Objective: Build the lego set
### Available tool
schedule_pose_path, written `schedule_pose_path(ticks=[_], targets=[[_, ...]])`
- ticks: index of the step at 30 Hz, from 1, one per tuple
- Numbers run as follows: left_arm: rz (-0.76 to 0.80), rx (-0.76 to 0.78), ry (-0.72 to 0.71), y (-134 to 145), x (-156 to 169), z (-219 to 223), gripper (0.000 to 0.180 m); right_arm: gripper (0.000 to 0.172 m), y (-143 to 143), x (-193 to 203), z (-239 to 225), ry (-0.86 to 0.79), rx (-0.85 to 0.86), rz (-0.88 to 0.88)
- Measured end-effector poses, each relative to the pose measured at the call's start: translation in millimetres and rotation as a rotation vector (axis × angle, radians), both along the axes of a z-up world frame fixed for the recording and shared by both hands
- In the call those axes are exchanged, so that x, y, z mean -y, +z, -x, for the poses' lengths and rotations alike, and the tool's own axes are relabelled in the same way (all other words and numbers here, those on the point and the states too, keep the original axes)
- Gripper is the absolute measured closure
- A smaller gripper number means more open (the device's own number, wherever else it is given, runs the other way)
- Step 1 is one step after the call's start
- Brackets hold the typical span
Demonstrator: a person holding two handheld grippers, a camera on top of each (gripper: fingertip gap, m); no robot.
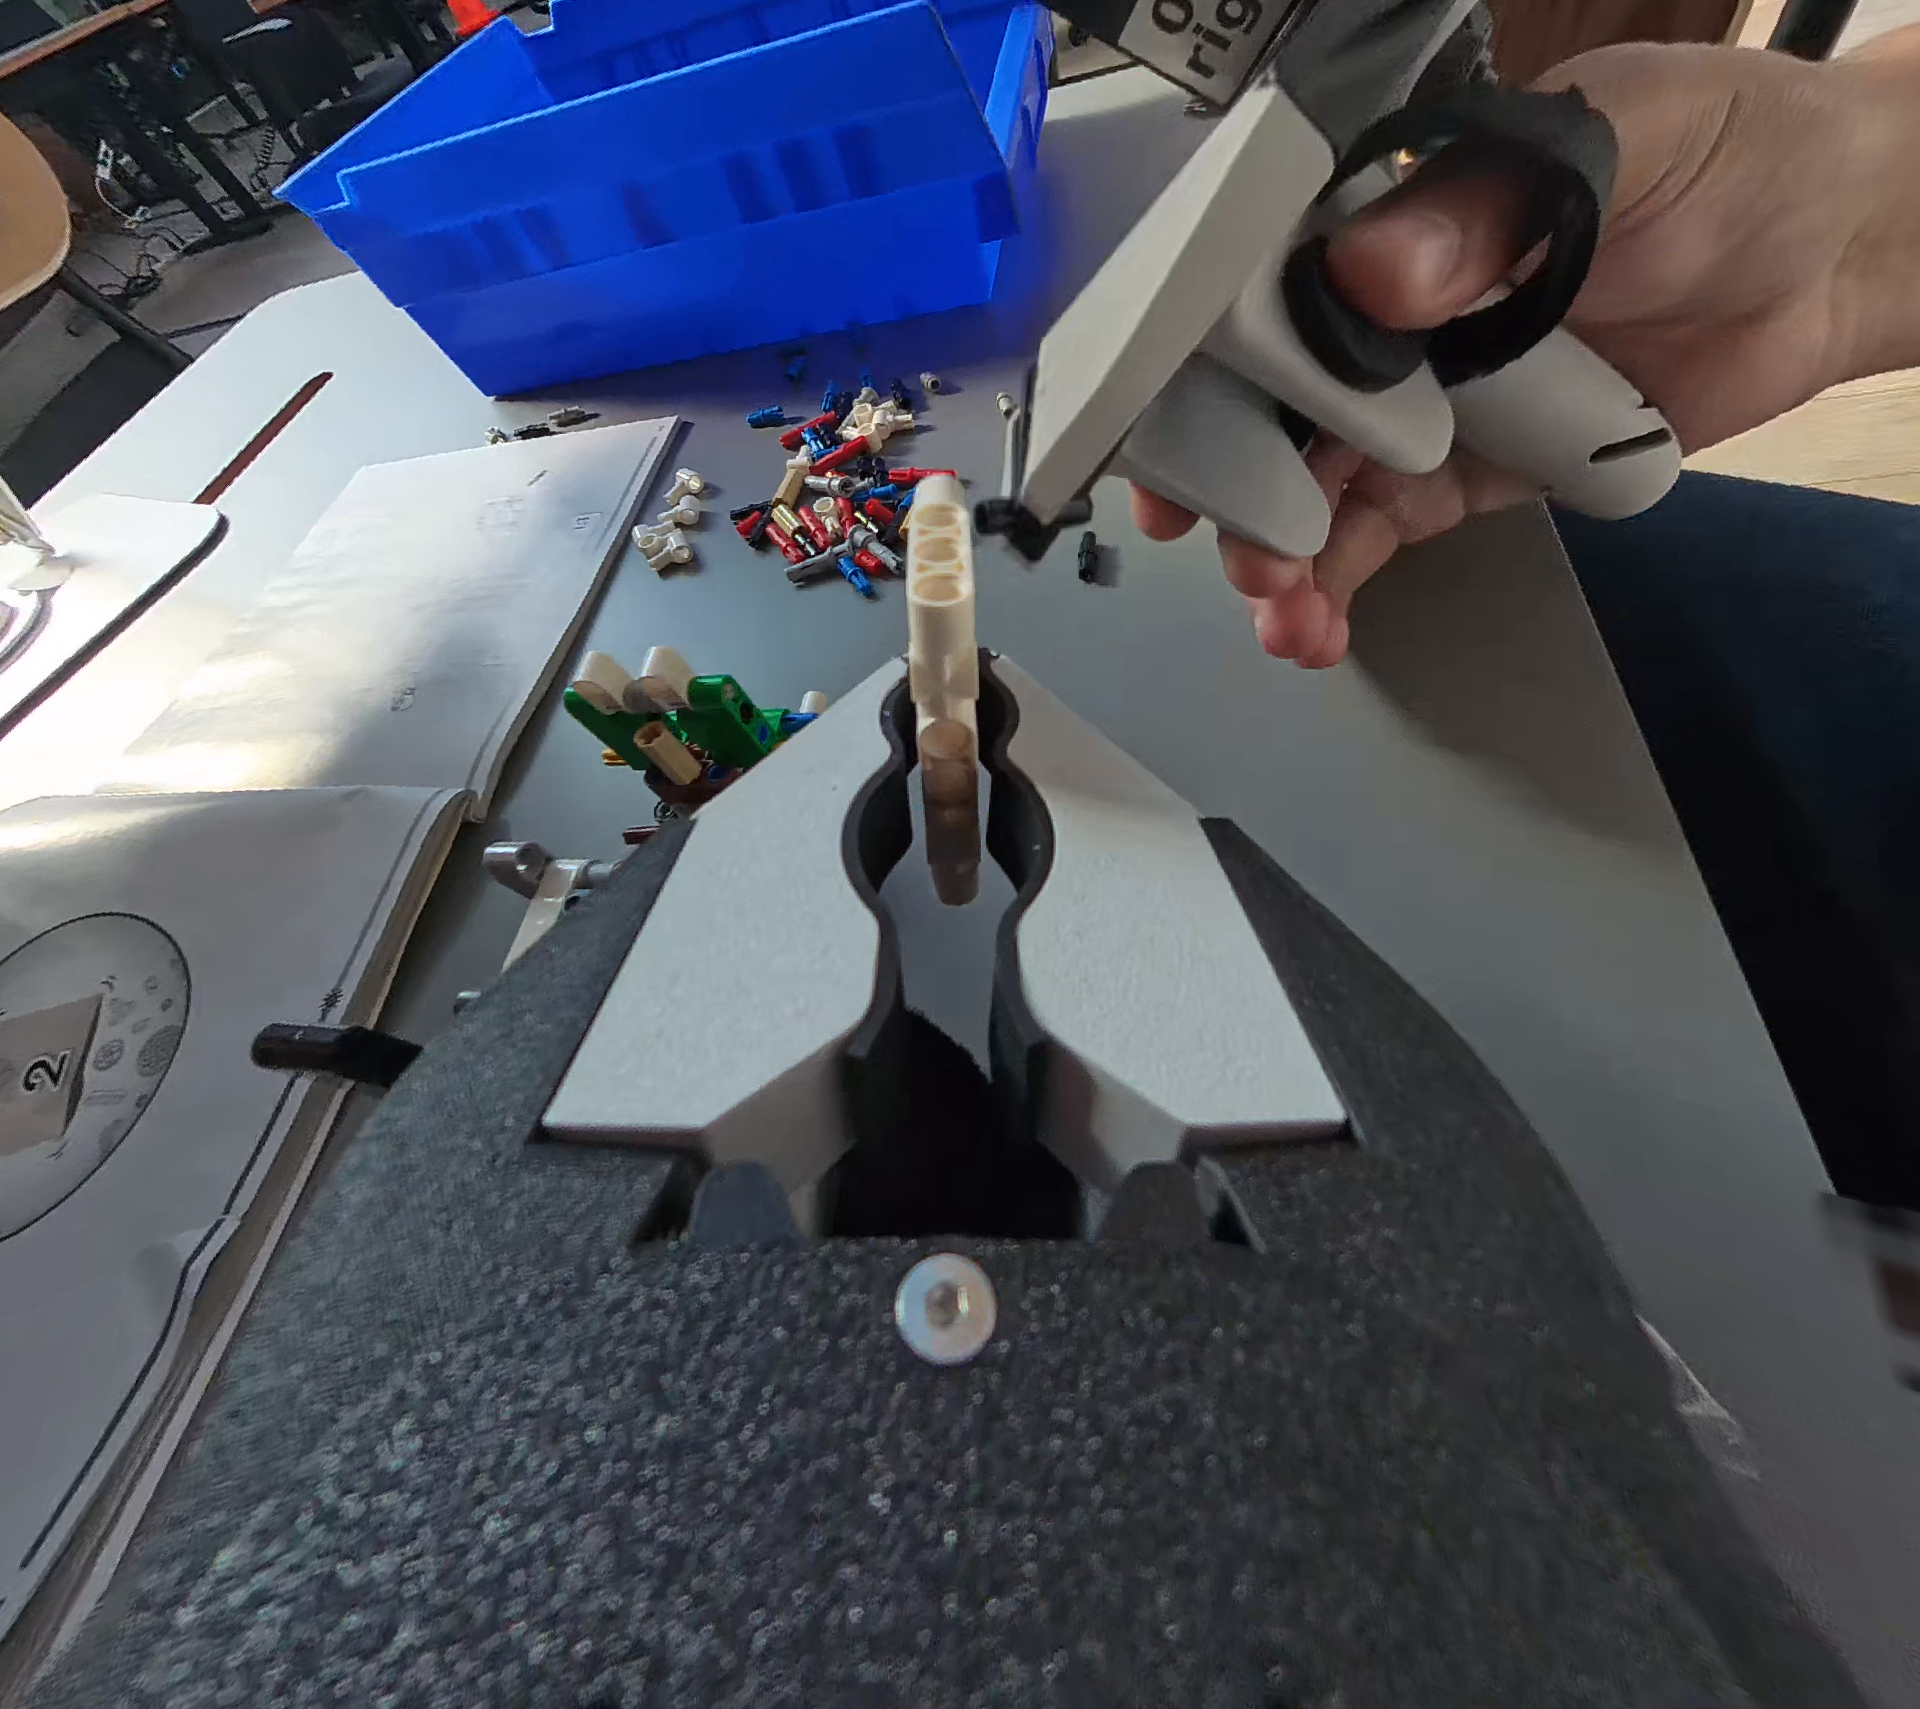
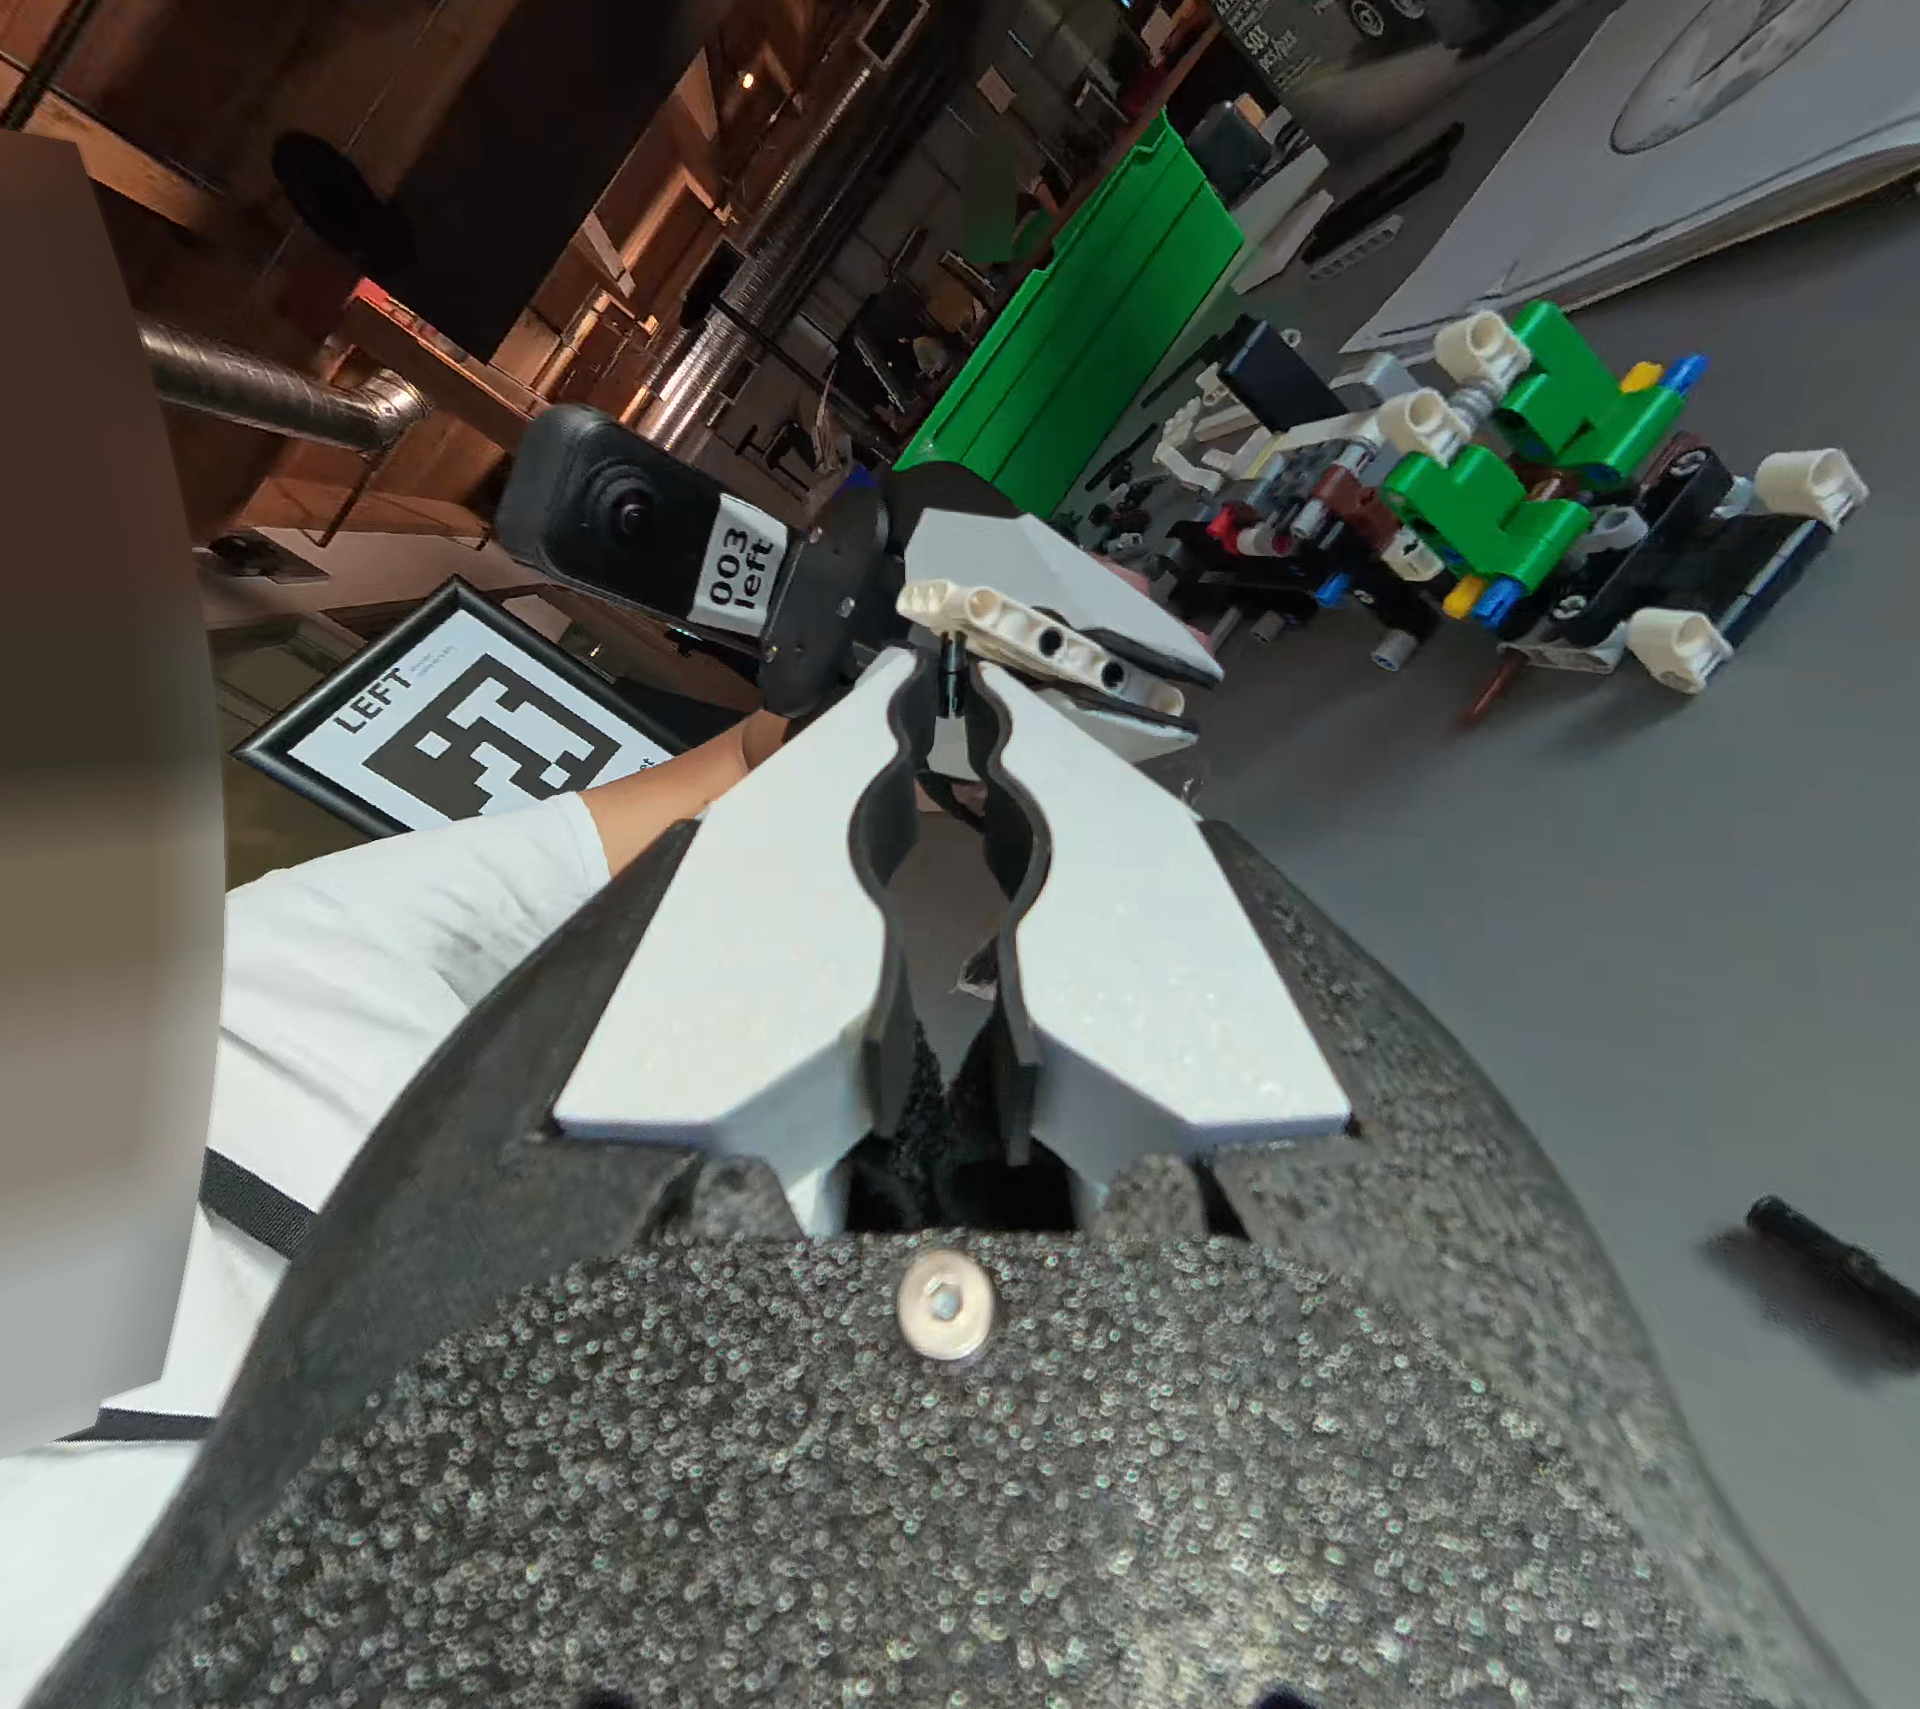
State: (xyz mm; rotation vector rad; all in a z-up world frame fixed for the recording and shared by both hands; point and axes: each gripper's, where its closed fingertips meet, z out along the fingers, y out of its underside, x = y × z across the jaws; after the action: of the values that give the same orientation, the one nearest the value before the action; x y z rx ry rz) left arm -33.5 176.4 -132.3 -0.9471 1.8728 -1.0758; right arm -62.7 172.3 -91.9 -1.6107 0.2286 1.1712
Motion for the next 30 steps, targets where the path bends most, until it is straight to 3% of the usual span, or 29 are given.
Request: schedule_pose_path(ticks=[15,25,30], targets=[[-0.009,-0.040,0.091,-6.1,-11.5,-9.1,0.176,0.169,-7.5,-13.5,-9.6,-0.085,-0.027,0.060],[-0.054,-0.053,0.135,-10.9,-14.2,-9.9,0.175,0.169,-15.3,-17.4,-10.3,-0.155,0.054,0.094],[-0.128,-0.062,0.174,-16.5,-19.5,-10.7,0.175,0.169,-21.5,-19.8,-11.3,-0.222,0.177,0.098]])
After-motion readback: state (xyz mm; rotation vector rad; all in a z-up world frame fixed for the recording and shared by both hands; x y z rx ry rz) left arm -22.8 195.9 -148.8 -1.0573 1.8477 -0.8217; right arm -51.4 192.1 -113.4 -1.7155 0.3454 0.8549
